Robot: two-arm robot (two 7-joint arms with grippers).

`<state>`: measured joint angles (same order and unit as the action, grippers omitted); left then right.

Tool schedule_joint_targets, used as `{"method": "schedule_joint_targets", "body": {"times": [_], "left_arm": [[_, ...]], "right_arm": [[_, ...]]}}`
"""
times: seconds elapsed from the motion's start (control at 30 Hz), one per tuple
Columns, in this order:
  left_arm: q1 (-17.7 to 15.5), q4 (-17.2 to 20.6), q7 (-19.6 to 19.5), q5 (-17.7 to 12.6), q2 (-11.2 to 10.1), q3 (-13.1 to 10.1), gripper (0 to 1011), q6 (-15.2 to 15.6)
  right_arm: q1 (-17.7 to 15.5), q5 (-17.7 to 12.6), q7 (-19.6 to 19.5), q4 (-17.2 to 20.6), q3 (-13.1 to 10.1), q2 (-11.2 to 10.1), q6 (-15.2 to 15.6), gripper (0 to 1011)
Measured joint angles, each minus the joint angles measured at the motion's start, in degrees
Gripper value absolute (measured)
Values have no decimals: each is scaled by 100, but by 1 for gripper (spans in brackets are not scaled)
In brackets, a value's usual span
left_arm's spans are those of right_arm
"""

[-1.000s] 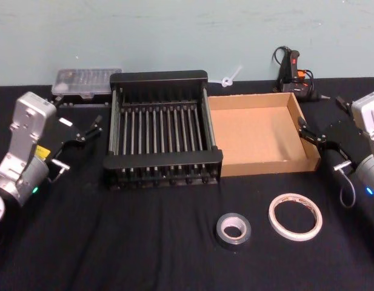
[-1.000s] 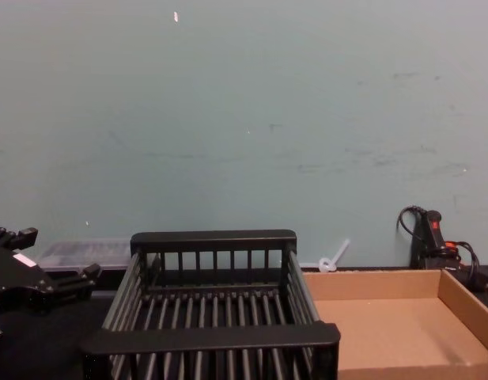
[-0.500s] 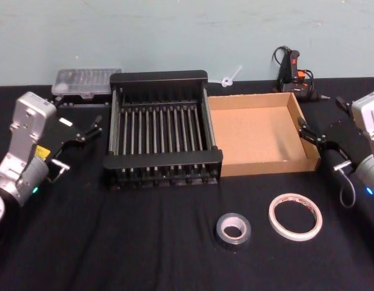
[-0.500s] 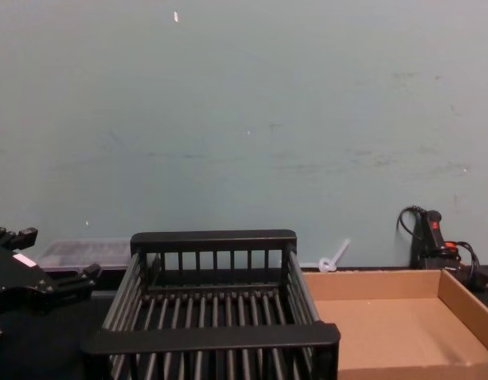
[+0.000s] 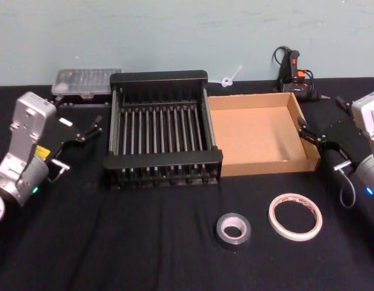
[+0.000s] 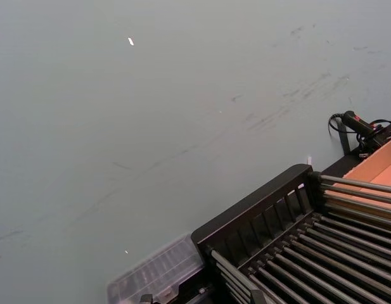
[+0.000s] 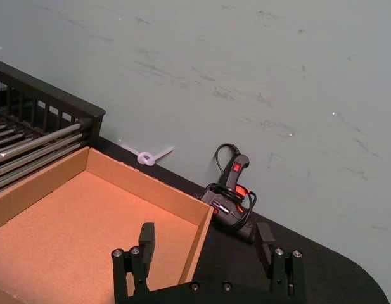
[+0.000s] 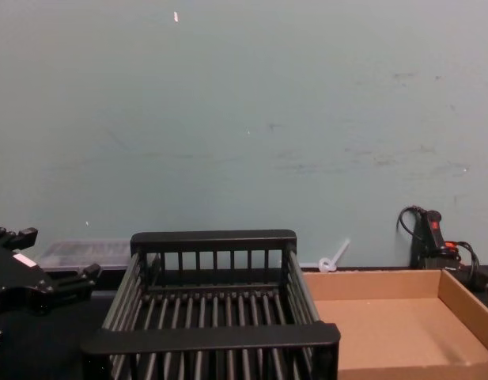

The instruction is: Pick up the white tape and place it into the black box , Pick up the silver tape and place it into the brown box.

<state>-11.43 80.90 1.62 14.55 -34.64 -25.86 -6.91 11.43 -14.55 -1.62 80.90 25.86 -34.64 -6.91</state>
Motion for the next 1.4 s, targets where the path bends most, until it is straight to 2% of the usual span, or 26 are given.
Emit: {"method": "schedule_joint_targets", "body": {"times": [0.27,0.57,0.83,1.07,1.4], "left_arm": [[0,0,0,0,0,0,1001,0],[0,0,0,0,0,0,1001,0],[0,0,0,0,0,0,1001,0],[0,0,0,0,0,0,1001,0],[0,0,0,0,0,0,1001,0]], "right_arm": [[-3,1,3,3,-6,1,2,1002],[-214,-105,260,347,-206,-88,219,1002],[-534,-398,510,792,-515,-268,354,1002],[-886,-718,849,1237,-785,-518,696,1002],[-1440,-1167,1133,1771,-1134,-707,1206,1002]]}}
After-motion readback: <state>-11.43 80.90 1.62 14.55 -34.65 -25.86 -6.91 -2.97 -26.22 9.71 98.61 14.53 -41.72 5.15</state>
